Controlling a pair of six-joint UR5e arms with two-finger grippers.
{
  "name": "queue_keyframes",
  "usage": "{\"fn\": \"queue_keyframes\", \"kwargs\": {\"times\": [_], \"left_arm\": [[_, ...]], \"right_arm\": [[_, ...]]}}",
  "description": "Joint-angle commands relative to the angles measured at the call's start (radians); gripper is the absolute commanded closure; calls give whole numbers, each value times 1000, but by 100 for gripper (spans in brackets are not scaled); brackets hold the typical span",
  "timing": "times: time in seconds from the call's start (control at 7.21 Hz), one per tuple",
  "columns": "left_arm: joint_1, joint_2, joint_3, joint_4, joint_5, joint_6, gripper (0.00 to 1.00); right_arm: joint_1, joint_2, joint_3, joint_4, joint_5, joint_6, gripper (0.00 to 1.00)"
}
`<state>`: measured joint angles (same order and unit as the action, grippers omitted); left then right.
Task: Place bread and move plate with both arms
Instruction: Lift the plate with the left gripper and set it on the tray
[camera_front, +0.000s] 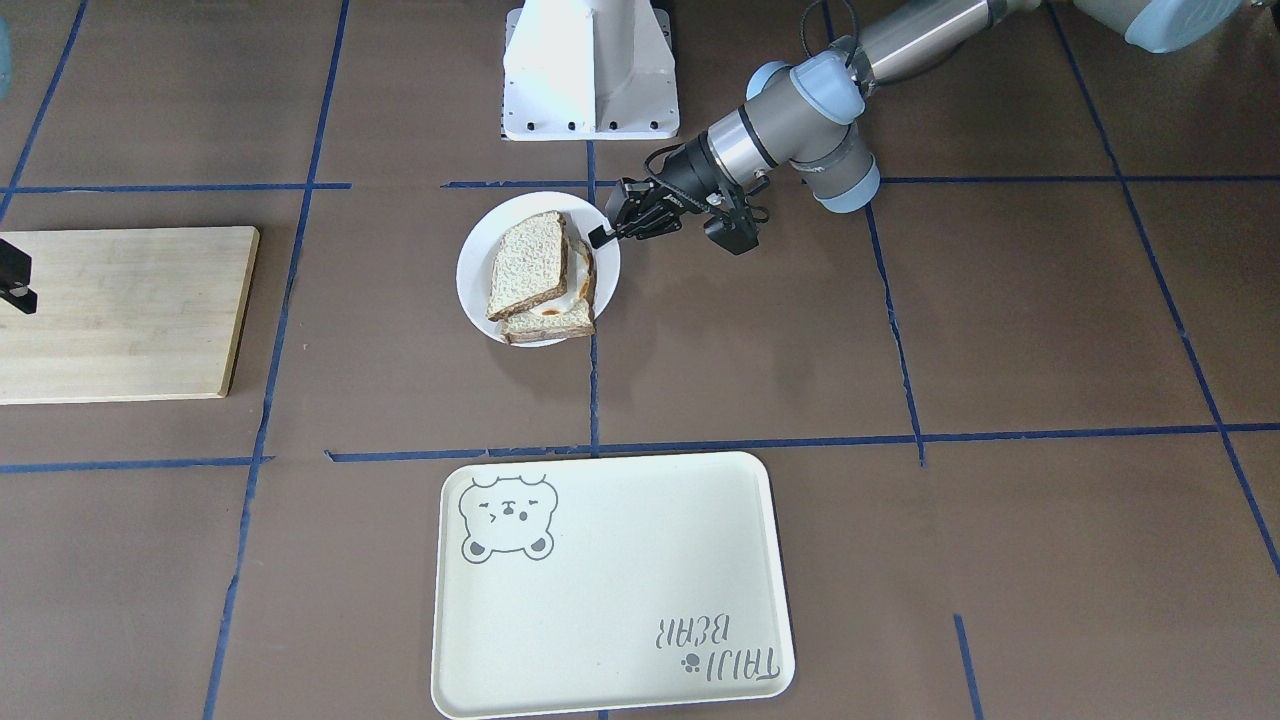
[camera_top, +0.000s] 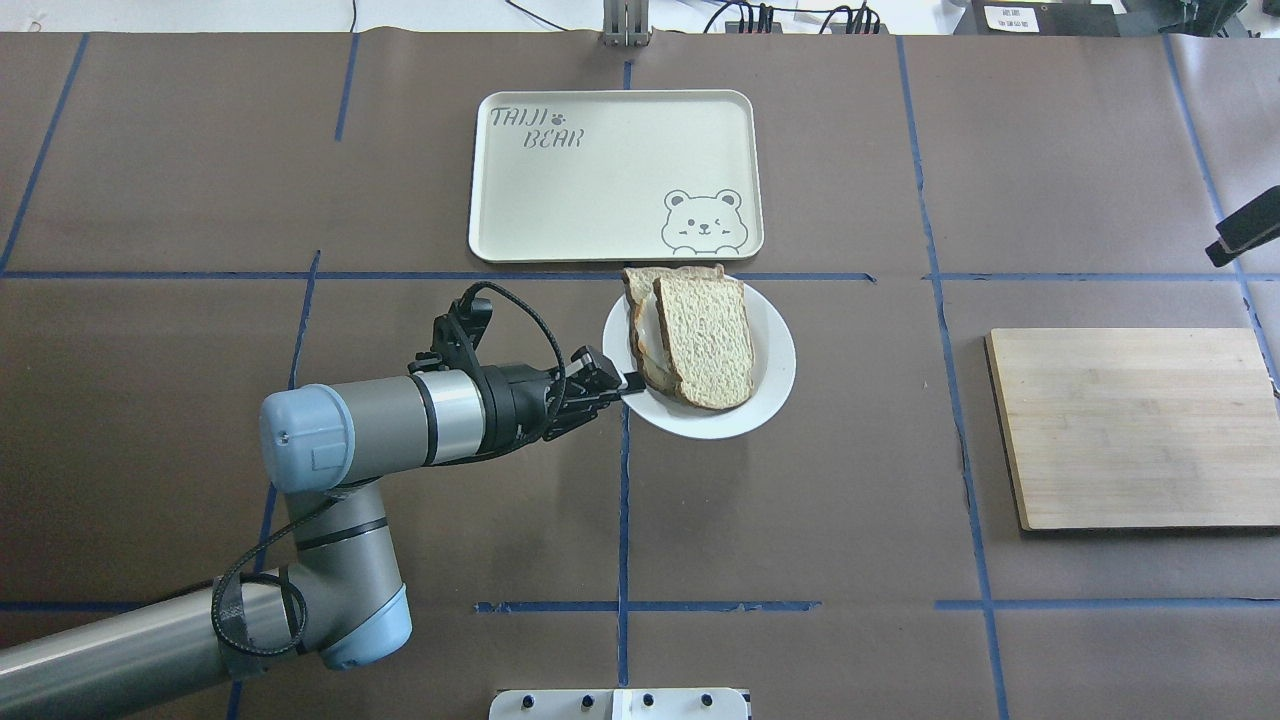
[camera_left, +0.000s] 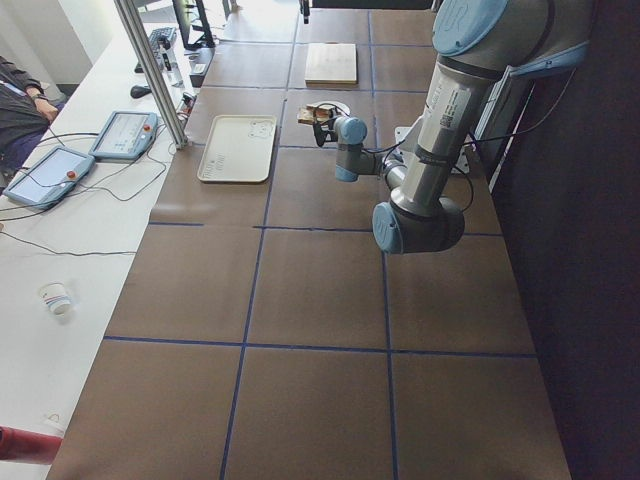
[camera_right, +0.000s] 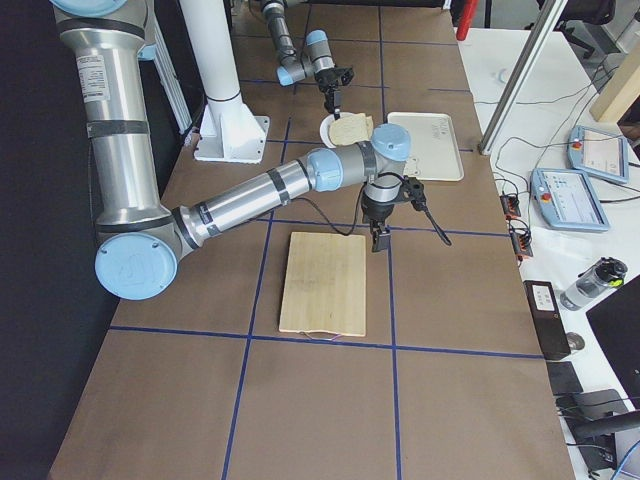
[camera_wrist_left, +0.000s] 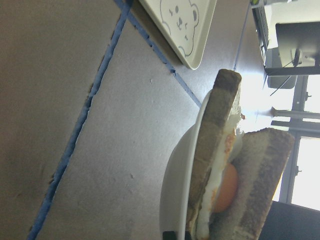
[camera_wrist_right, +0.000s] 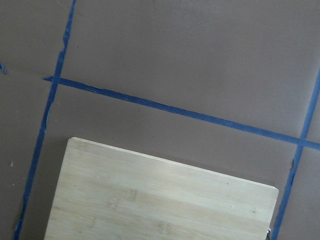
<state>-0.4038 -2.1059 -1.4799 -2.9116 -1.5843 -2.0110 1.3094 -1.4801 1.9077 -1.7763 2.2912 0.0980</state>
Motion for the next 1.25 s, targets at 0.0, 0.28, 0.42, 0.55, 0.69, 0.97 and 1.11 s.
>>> {"fn": "queue_keyframes", "kwargs": {"times": [0.0, 0.28, 0.42, 0.55, 0.69, 0.97, 1.11], "left_arm": [[-33, -9, 15, 2, 166, -209, 96], [-85, -96, 177, 6, 250, -336, 96], [-117, -145, 278, 11, 276, -388, 96], [-138, -179, 340, 12, 276, -391, 96], [-145, -227, 430, 14, 276, -393, 96], [-152, -296, 545, 23, 274, -391, 95], [-150, -307, 558, 29, 273, -385, 94]], "right_arm": [[83, -52, -51, 2, 60, -174, 0], [174, -104, -102, 0, 68, -239, 0], [195, -95, -130, 3, 67, -239, 0], [195, -71, -140, 5, 65, -238, 0], [197, -78, -145, 3, 65, -241, 0], [197, -74, -193, 3, 68, -238, 0], [197, -74, -194, 3, 70, -238, 0]]}}
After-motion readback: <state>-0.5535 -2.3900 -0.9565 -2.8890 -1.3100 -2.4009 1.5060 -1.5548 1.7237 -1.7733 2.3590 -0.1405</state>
